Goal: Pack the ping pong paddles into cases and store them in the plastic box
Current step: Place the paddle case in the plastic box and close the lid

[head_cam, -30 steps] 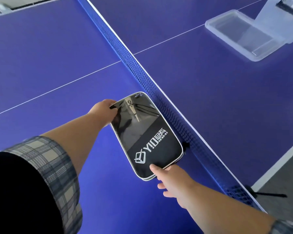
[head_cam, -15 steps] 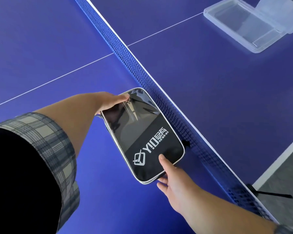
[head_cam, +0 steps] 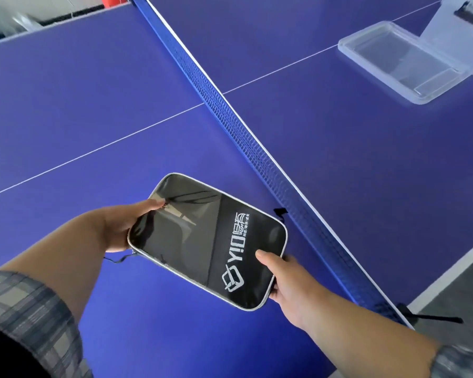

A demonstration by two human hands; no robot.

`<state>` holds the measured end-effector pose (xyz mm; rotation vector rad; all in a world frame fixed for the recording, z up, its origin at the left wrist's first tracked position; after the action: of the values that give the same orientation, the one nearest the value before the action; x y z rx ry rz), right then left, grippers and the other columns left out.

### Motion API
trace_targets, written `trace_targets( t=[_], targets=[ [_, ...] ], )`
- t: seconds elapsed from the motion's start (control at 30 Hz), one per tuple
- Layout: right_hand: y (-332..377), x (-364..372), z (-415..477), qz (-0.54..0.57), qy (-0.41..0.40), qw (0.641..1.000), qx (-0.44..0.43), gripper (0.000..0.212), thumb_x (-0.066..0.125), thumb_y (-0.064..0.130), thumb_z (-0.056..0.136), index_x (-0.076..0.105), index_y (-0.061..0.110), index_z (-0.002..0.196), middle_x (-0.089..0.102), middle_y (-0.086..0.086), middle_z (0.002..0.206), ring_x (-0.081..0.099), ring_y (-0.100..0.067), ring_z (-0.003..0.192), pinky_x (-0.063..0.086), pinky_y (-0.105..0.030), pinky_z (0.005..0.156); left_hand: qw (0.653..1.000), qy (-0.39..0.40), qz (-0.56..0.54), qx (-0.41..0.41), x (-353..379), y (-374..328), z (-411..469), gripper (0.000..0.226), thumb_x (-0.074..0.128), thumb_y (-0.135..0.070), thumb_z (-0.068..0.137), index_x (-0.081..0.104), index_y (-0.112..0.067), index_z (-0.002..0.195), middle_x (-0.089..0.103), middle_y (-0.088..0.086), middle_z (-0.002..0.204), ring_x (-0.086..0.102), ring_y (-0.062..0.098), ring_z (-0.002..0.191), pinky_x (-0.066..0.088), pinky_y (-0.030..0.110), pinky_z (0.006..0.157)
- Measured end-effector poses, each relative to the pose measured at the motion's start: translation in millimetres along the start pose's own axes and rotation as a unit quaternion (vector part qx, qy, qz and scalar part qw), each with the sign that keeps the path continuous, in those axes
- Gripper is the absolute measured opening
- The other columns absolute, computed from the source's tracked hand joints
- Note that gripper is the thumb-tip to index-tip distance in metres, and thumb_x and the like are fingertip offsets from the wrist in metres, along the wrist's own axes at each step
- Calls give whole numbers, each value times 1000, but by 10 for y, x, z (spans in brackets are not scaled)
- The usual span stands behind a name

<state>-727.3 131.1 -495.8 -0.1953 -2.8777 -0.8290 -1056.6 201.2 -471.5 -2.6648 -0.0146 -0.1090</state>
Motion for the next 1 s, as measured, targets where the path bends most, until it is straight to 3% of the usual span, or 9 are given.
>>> trace_targets(
  t=[0.2,0.27,0.37,0.5,0.63,0.73,0.8,0.93,1.0],
  targets=[
    [525,334,-360,-82,61,993,-54,57,77,48,78,62,20,126,78,-3,109,74,-25,100,55,-47,98,987,-33,-138,71,-106,548,-830,63,67,-54,76,67,-12,124,72,15,119,74,27,95,50,43,83],
    [608,404,-535,-89,76,991,-64,53,76,54,78,68,23,120,78,-2,107,76,-24,97,56,-44,95,982,-32,-161,97,-96,731,-1093,69,71,-56,73,66,-13,127,70,15,122,72,29,101,50,45,85],
    [627,475,-838,-87,94,987,-92,49,73,61,77,74,26,112,80,1,102,77,-21,91,57,-41,89,978,28,-150,141,-20,913,-1483,72,82,-60,66,71,-18,124,66,14,131,65,33,118,56,45,88],
    [497,478,-1268,-72,68,986,-134,51,72,65,77,74,25,110,80,0,99,78,-21,87,57,-40,85,974,50,-137,174,49,1072,-1877,69,86,-60,60,74,-21,116,66,14,130,66,34,115,60,43,79],
    [282,351,-1727,-47,35,984,-166,38,68,52,84,75,22,107,80,-3,97,78,-23,87,57,-42,91,971,27,-129,198,135,1214,-2128,69,89,-61,49,79,-21,104,71,15,120,72,34,102,58,45,78],
    [195,130,-2047,-40,-3,979,-200,27,62,35,84,73,22,104,80,-3,92,78,-22,81,56,-42,91,969,20,-113,217,281,1203,-2278,60,85,-62,58,80,-21,101,73,15,117,72,35,102,57,45,82],
    [182,-51,-2239,-29,-16,973,-228,24,62,33,84,71,23,103,80,-1,91,78,-21,80,57,-39,83,968,13,-95,231,439,1139,-2355,52,76,-61,72,79,-20,102,73,16,117,72,35,101,57,46,84],
    [177,-562,-2585,24,-51,960,-275,32,72,39,79,70,24,108,80,1,95,77,-22,88,55,-45,95,967,17,-63,245,954,956,-2469,56,71,-56,79,72,-15,117,74,16,114,73,35,99,55,46,84],
    [187,-870,-2712,49,-55,955,-286,33,73,38,80,70,22,109,80,-2,96,77,-24,88,56,-46,93,967,31,-47,249,1298,875,-2517,55,70,-55,81,70,-15,119,74,15,114,73,34,99,56,44,82]
  ],
)
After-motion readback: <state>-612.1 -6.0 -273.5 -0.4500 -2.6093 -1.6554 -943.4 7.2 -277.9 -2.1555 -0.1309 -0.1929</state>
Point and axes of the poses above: each hand's wrist, its own z-axis towards the middle knuckle, its own x-axis out of the palm, y = z × x, the point moved 6 cm from there along z, towards the middle knuckle
